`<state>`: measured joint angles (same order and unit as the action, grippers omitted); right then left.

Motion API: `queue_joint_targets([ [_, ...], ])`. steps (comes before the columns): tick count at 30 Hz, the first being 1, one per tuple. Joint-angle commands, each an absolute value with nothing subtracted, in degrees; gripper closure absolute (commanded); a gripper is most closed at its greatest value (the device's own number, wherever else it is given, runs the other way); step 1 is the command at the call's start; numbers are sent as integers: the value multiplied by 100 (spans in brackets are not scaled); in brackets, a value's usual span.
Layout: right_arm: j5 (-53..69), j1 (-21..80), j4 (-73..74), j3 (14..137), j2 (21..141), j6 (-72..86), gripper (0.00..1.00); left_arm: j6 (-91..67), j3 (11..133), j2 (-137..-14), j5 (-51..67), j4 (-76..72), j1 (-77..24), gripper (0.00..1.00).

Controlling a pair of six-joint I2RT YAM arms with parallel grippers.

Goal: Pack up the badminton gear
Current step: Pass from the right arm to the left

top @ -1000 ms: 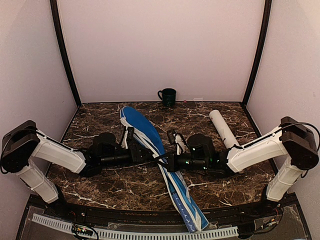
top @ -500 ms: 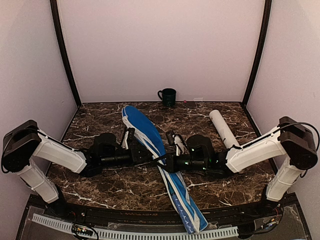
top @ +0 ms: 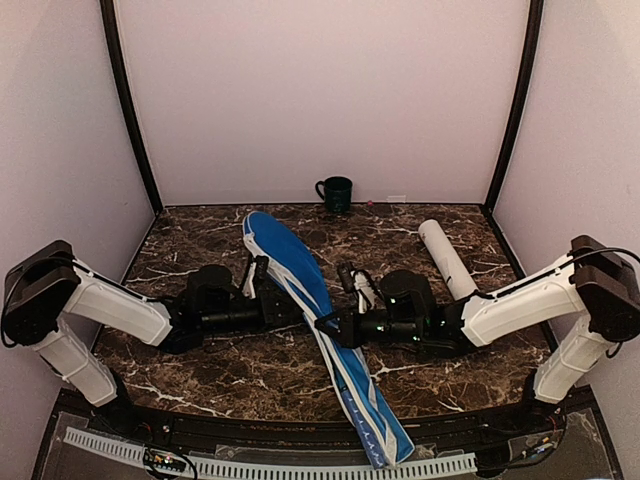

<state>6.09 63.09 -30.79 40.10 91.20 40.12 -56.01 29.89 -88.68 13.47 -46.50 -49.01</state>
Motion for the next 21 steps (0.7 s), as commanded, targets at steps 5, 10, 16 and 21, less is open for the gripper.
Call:
queue_joint_targets([
  [5,722,6346,-3224,4079,9086,3979,93,-5414,3077,-8553,1349,-4706,-4860,100],
  [10,766,6346,-3103,4217,9318,3920,93,-5394,3045,-8481,1339,-4688,-4860,100],
  [16,588,6345,-2966,4286,8934,3973,100,-5202,3016,-8074,1229,-4104,-4852,100],
  [21,-48,6346,-2226,4444,8323,3974,100,-4891,2991,-7374,1093,-2922,-4779,100],
])
